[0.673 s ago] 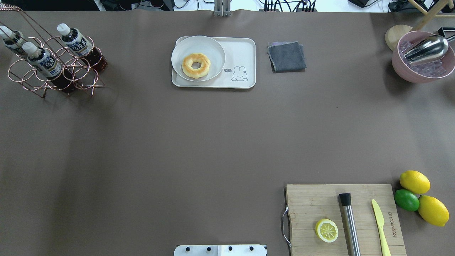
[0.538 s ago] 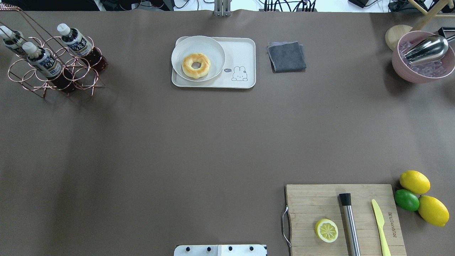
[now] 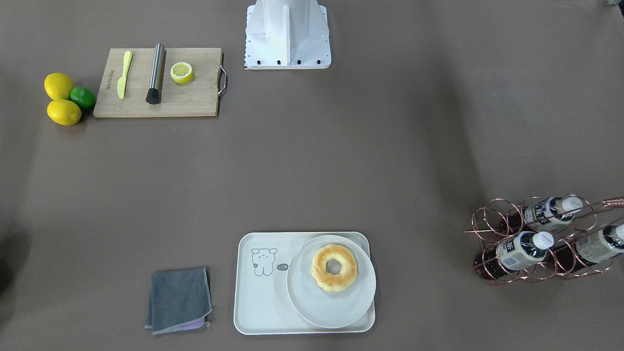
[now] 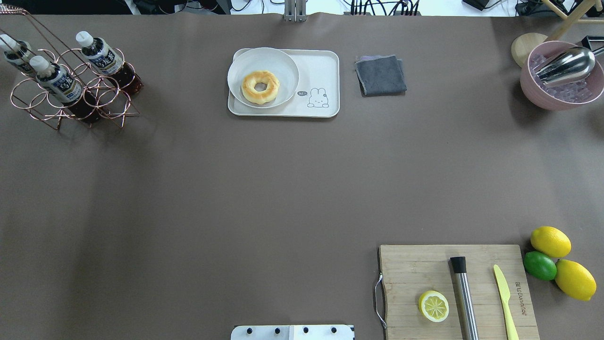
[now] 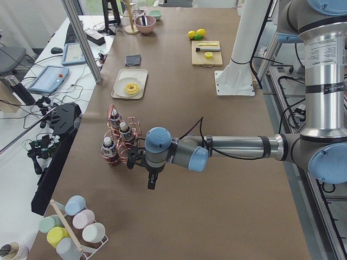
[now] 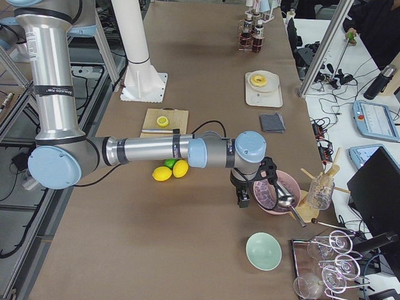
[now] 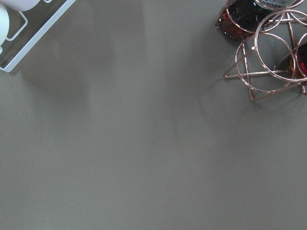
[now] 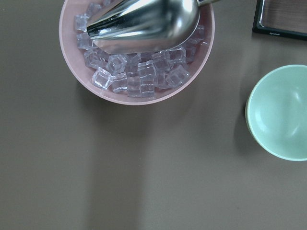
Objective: Place tea on tray
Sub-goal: 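Move the left gripper over the copper rack of tea bottles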
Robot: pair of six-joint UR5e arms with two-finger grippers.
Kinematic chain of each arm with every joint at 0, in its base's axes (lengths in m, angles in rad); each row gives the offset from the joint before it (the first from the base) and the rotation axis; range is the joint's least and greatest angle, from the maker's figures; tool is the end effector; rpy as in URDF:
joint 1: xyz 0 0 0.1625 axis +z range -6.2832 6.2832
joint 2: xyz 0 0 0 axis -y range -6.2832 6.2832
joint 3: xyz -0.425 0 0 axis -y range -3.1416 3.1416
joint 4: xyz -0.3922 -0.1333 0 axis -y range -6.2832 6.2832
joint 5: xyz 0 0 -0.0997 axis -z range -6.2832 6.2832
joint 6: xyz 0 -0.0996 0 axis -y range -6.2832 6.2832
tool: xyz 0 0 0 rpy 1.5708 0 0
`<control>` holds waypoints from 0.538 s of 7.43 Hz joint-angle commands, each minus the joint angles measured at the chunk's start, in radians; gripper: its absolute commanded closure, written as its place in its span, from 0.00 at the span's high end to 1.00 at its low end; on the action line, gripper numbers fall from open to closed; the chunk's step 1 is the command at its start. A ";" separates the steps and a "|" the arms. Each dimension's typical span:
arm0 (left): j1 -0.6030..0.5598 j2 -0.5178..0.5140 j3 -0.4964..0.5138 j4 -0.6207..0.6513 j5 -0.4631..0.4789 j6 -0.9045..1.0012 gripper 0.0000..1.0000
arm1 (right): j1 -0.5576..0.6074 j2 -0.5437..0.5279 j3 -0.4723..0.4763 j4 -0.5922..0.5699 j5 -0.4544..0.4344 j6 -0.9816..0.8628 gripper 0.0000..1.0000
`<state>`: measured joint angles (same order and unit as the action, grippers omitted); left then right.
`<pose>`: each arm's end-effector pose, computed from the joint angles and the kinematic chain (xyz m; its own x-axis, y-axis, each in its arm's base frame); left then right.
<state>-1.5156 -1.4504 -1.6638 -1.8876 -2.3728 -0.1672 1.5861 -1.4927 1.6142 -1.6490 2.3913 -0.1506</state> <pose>-0.0364 -0.4590 0.6331 0.6822 0.0805 -0.7267 0.0615 0.9841 0.1668 0.0685 -0.5240 0.6022 0.6768 -0.1709 0.7160 0.0872 0.9845 0.1524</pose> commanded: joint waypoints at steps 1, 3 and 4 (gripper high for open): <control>0.000 -0.004 -0.002 0.001 0.001 -0.002 0.97 | 0.000 -0.001 0.001 0.002 -0.001 0.000 1.00; 0.000 -0.001 0.001 -0.017 0.006 0.001 0.97 | 0.000 -0.006 0.003 0.002 -0.003 0.000 1.00; 0.000 0.007 -0.002 -0.030 0.003 0.000 0.97 | 0.000 -0.006 0.015 0.002 -0.007 0.002 1.00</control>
<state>-1.5156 -1.4521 -1.6647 -1.8979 -2.3686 -0.1664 1.5861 -1.4969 1.6172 -1.6476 2.3884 -0.1502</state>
